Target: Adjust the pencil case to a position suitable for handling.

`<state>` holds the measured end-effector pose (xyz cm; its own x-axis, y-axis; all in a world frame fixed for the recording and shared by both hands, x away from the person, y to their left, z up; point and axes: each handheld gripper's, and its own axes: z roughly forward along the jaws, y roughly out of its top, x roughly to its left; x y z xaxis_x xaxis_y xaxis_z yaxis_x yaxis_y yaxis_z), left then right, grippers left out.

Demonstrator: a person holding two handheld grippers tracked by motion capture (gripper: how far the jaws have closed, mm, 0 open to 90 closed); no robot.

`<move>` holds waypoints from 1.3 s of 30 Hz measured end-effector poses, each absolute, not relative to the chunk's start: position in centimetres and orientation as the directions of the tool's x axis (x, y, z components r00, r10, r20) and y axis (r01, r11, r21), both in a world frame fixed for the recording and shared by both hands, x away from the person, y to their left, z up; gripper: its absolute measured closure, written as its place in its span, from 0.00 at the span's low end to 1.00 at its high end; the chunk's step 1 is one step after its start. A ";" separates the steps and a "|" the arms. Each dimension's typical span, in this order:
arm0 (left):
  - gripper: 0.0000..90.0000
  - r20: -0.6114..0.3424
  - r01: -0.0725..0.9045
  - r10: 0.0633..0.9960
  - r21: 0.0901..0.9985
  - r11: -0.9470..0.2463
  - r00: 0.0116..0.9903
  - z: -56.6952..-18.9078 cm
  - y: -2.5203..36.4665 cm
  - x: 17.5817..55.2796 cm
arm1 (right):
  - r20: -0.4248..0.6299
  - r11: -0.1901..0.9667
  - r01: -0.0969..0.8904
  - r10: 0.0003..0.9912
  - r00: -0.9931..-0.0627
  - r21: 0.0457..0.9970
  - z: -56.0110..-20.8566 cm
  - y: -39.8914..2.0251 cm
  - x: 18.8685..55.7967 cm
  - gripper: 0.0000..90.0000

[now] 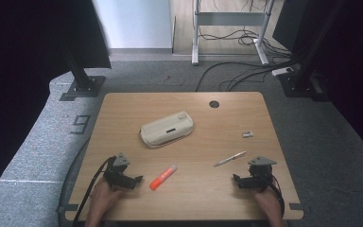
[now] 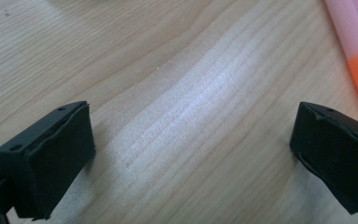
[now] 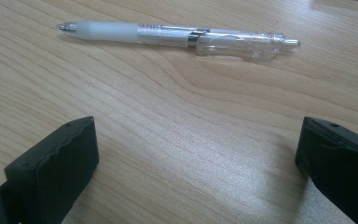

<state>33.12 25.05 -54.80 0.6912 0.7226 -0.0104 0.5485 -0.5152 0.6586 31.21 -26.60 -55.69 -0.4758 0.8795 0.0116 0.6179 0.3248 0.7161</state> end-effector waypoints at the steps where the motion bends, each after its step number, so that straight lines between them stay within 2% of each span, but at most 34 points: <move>1: 0.00 -0.009 0.549 0.724 0.659 -0.515 0.690 -54.8 25.0 33.2 | 0.011 0.325 0.618 0.879 -0.476 0.716 -55.7 -26.6 31.2 0.00; 34: 0.00 -0.009 0.564 0.743 0.658 -0.499 0.669 -54.7 24.3 33.1 | 0.013 0.322 0.619 0.881 -0.473 0.716 -55.7 -26.6 31.3 0.00; 39: 0.02 -0.026 0.559 0.724 0.655 -0.508 0.689 -54.6 24.0 33.0 | 0.013 0.322 0.619 0.881 -0.473 0.716 -55.7 -26.6 31.3 0.00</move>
<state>33.04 23.97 -54.56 0.6889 0.7244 -0.0265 0.5594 -0.5080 0.6550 31.28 -26.56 -55.68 -0.4727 0.8812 0.0130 0.6195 0.3218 0.7160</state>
